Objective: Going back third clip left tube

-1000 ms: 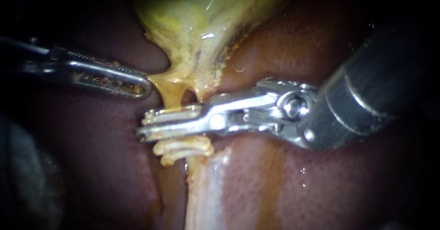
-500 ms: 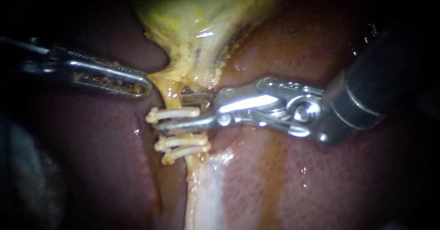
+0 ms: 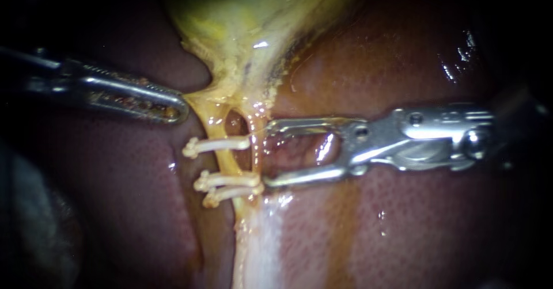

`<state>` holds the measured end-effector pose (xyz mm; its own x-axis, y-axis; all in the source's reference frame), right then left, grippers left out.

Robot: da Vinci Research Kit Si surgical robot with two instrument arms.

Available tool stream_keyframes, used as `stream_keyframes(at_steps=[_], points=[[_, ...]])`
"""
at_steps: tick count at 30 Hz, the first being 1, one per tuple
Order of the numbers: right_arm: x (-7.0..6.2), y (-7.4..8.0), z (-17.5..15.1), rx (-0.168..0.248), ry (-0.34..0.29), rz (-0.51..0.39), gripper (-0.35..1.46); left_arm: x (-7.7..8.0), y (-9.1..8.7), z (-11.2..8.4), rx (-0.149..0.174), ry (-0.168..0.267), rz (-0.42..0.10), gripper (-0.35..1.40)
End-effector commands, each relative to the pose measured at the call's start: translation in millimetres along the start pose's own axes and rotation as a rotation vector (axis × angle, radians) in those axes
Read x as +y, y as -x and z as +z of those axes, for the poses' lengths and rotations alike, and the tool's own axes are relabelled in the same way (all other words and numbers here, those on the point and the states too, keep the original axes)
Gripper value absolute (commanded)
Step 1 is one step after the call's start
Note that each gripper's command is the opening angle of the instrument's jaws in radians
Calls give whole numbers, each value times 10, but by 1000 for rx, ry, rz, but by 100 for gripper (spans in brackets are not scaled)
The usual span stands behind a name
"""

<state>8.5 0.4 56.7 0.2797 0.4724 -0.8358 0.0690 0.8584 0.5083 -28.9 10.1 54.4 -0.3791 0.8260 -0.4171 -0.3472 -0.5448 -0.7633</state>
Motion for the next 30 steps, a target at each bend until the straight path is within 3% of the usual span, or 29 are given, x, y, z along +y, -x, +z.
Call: stream_keyframes(at_steps=[1,9,16,30], points=[[-1,1,-8,0,2,-8,50,0,0,0,0,-1,0,-35],[-7,5,-56,-4,-5,-39,50,0,0,0,0,-1,0,-35],[-8,7,-70,-72,-9,-52,50,0,1,7,2,-6,0,-35],[-8,7,-73,-75,-10,-52,50,-17,12,54,3,-8,4,-35]])
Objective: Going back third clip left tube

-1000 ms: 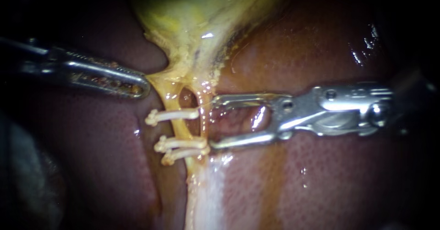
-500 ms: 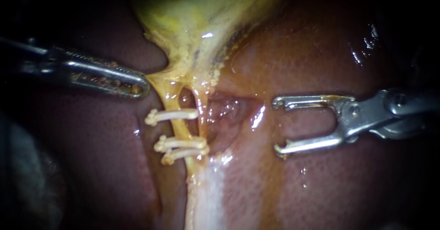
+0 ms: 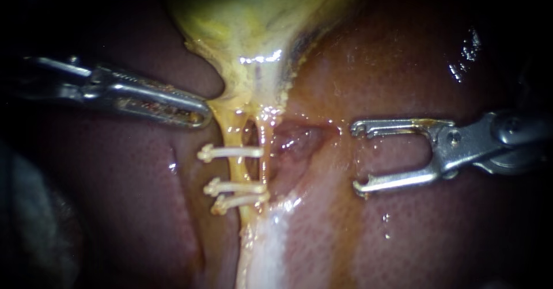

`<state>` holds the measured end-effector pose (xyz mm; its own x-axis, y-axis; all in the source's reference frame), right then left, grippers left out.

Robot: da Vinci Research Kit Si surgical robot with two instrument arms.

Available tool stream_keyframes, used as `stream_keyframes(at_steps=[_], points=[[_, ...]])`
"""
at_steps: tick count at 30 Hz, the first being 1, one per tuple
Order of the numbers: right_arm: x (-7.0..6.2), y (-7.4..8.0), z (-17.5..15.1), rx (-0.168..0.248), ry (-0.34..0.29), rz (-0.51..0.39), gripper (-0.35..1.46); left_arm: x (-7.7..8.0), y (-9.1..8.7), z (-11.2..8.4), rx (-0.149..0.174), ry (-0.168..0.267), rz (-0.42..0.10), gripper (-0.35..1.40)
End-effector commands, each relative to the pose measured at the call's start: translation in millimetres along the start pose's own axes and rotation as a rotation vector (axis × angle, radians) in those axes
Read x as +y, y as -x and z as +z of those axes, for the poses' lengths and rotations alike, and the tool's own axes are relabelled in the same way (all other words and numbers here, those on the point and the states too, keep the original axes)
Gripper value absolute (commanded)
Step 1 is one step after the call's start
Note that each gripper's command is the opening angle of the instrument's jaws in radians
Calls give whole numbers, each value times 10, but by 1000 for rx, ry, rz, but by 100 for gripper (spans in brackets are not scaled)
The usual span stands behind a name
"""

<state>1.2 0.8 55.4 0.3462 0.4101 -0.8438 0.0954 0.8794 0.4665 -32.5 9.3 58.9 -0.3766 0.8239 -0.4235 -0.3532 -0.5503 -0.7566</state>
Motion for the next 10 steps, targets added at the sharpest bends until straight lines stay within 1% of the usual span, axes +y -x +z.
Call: stream_keyframes(at_steps=[1,4,10], points=[[0,-1,0,0,0,1,50,0,1,2,-2,3,-1,-35],[0,-1,-1,0,0,1,50,0,1,4,-3,5,0,-35],[-1,-2,0,0,-3,1,50,0,2,2,-4,6,1,-35]])
